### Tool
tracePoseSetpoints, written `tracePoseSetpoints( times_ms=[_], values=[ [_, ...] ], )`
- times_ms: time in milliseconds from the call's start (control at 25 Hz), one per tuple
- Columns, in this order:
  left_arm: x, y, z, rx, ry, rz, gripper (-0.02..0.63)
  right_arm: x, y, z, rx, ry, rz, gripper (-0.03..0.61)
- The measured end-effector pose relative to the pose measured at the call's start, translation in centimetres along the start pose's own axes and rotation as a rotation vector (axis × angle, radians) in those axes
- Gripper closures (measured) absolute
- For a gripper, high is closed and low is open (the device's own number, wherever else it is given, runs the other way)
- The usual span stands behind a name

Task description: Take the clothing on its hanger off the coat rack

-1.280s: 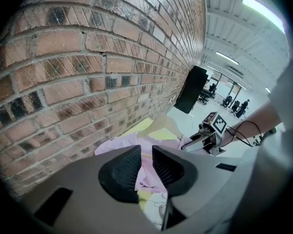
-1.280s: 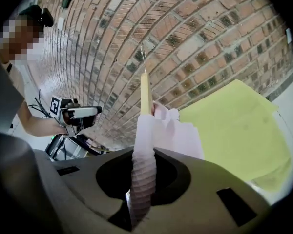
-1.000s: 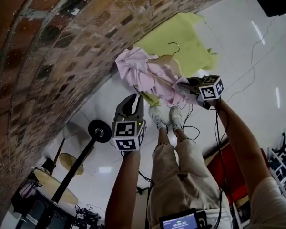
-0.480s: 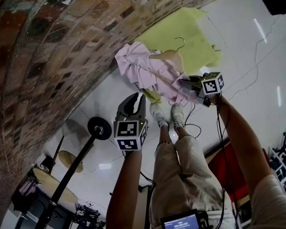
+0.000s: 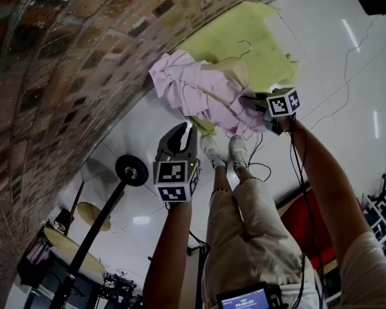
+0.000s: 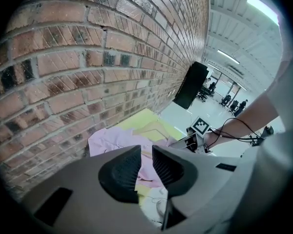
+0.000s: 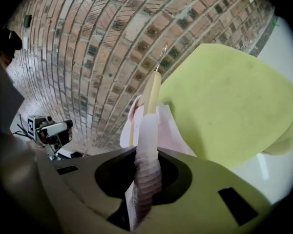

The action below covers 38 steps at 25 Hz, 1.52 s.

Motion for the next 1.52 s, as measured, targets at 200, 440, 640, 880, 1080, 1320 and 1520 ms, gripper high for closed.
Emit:
tracePoseSetpoints(
  times_ms=[200, 440, 640, 880, 1080, 1320, 1520],
  values=[
    [-0.6, -0.3, -0.2, -0.003, 0.007, 0.007, 0.540, -0.5, -1.7, 0.1, 0.024, 0.044, 0.129, 0.535],
    [-0.9, 0.3, -1.1, -0.022, -0.010, -0.007, 0.540, -1.2, -4.0, 0.1, 0.053, 0.081, 0.295, 0.524],
    [-1.1, 0.8, -0.7, -0.014, -0.005, -0.008, 0.540, -1.7, -5.5, 0.0, 0.099, 0.105, 0.459, 0.509],
    [-1.0, 1.1, 0.0, -0.011, -0.001, -0.011, 0.541, -2.3, -6.6, 0.0, 0.188, 0.175, 0.654, 0.480],
    [-0.5, 1.1, -0.1, -0.007, -0.003, -0.014, 0.541, -2.4, -6.2, -0.2, 0.249, 0.210, 0.703, 0.449],
    [0.5, 1.0, -0.6, -0.014, -0.011, -0.013, 0.541, -1.2, -5.8, -1.3, 0.257, 0.140, 0.698, 0.412],
    [1.5, 0.0, -0.8, -0.014, -0.020, -0.023, 0.541, 1.4, -3.8, -3.0, 0.265, 0.006, 0.660, 0.413]
  ],
)
Point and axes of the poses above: the fingertips, and each gripper's own axes: x backward along the fingers, y to its left, z out of its underside, the point moved 5 cm from there along x, backward along the fingers, and after that the axes turned 6 degrees about -x, right-handed, at the moved point
